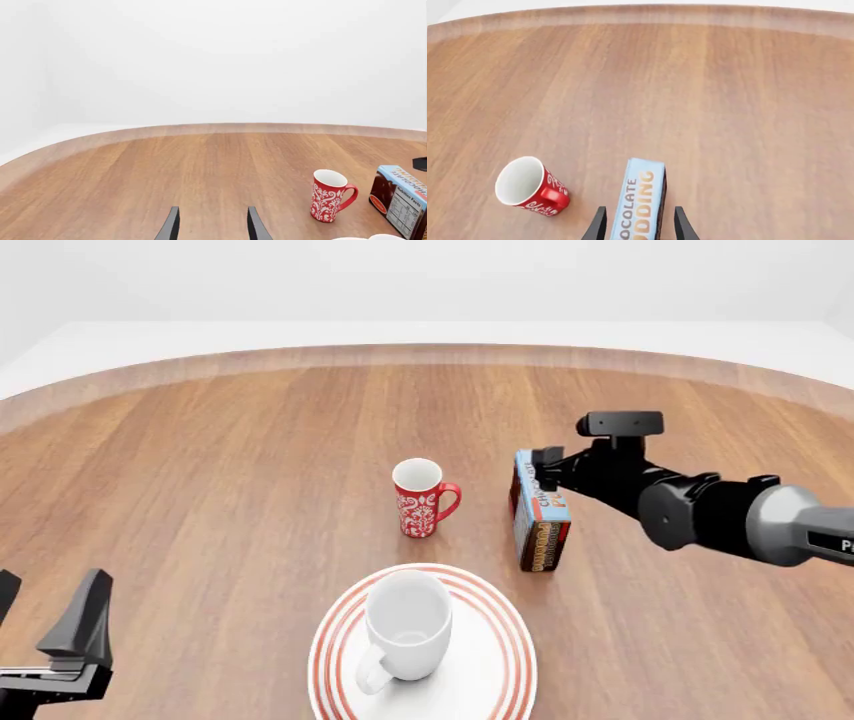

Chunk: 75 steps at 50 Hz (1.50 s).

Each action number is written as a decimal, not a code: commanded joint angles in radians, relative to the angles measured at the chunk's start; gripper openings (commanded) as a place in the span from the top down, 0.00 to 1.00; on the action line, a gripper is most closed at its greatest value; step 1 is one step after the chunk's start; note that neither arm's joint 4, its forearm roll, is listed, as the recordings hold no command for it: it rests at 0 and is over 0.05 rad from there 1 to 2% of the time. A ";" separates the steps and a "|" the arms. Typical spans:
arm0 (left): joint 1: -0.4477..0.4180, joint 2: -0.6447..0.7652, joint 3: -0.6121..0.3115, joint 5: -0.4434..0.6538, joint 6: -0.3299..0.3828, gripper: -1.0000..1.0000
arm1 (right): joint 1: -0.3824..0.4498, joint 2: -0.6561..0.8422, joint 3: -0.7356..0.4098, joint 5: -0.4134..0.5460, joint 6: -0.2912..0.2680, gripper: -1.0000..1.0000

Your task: Pick up the white mug and put it on the plate, and put the chocolate pudding to the right of the plate.

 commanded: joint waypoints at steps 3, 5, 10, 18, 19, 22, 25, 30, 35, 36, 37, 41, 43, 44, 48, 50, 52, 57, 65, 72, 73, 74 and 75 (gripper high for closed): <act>0.000 0.009 0.000 -0.010 0.000 0.00 | 0.009 0.017 0.001 -0.009 -0.013 0.00; 0.000 0.010 0.000 -0.010 0.000 0.00 | 0.010 0.018 -0.001 -0.008 -0.014 0.00; 0.000 0.010 0.000 -0.010 -0.001 0.00 | 0.014 0.021 -0.004 -0.007 -0.016 0.00; -0.001 0.010 0.000 -0.010 0.000 0.00 | 0.008 0.037 -0.007 -0.015 -0.020 0.00; -0.001 0.010 0.000 -0.010 0.000 0.00 | 0.008 0.037 -0.007 -0.015 -0.020 0.00; -0.001 0.010 0.000 -0.010 -0.001 0.00 | 0.007 0.046 -0.009 -0.019 -0.021 0.00; 0.000 0.010 0.000 -0.011 0.000 0.00 | 0.006 0.054 -0.012 -0.021 -0.021 0.00; -0.003 -0.011 0.000 0.011 -0.006 0.00 | 0.007 0.063 -0.014 -0.024 -0.022 0.00; -0.003 -0.014 0.000 0.014 -0.006 0.00 | 0.008 0.076 -0.015 -0.030 -0.023 0.00; -0.003 -0.015 0.000 0.015 -0.006 0.00 | 0.008 0.078 -0.015 -0.031 -0.024 0.00; -0.004 -0.016 0.000 0.015 -0.007 0.00 | 0.008 0.081 -0.016 -0.031 -0.024 0.00; -0.004 -0.016 0.000 0.016 -0.007 0.00 | 0.008 0.087 -0.019 -0.031 -0.027 0.00; -0.003 -0.016 0.000 0.016 -0.007 0.00 | 0.009 0.088 -0.020 -0.031 -0.028 0.00; -0.003 -0.017 0.000 0.017 -0.008 0.00 | 0.010 0.089 -0.020 -0.031 -0.029 0.00; -0.003 -0.018 0.000 0.017 -0.008 0.00 | 0.011 0.095 -0.021 -0.034 -0.029 0.00; -0.004 -0.018 0.000 0.017 -0.008 0.00 | 0.012 0.097 -0.022 -0.035 -0.030 0.00; -0.003 -0.018 0.000 0.018 -0.008 0.00 | 0.012 0.099 -0.022 -0.036 -0.031 0.00; -0.004 -0.014 0.000 0.013 -0.008 0.00 | 0.013 0.109 -0.020 -0.042 -0.035 0.00; -0.005 -0.001 0.000 0.001 -0.010 0.00 | 0.014 0.122 -0.026 -0.041 -0.034 0.00; -0.006 0.004 0.000 -0.005 -0.010 0.00 | 0.012 0.138 -0.028 -0.047 -0.038 0.00; -0.006 0.005 0.000 -0.005 -0.010 0.00 | 0.012 0.140 -0.028 -0.048 -0.039 0.00; -0.006 0.006 0.000 -0.006 -0.010 0.00 | 0.013 0.143 -0.028 -0.050 -0.040 0.00; -0.007 0.006 0.000 -0.006 -0.010 0.00 | 0.013 0.145 -0.028 -0.050 -0.042 0.00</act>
